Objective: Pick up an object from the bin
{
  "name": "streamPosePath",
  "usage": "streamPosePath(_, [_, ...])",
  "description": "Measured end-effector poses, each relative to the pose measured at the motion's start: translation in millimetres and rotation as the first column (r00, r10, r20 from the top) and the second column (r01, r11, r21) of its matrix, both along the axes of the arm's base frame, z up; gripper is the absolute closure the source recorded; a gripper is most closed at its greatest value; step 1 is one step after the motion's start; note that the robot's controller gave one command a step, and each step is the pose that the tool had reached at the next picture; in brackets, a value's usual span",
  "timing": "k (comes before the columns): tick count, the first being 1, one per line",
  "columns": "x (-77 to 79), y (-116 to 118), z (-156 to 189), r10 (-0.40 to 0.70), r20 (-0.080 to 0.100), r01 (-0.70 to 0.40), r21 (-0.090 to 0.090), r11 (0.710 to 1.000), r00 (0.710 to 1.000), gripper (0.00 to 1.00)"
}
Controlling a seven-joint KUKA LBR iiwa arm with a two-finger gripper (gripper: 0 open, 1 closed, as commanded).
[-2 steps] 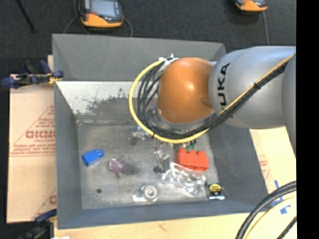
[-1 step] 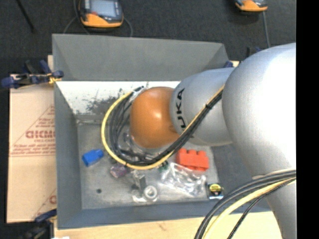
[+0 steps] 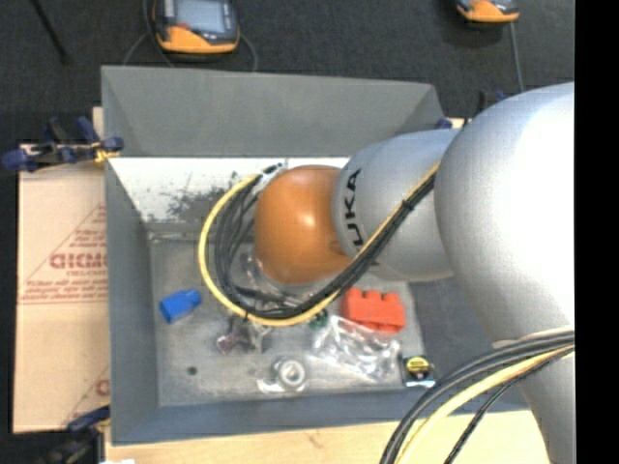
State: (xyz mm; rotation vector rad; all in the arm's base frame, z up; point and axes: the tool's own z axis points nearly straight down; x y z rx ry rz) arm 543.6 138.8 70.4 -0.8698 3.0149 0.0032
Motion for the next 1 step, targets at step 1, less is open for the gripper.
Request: streamPosePath(1, [7.2,-2.6,164.7,-0.039,0.009,0.039,-0.001,0.999,0.999,1.0])
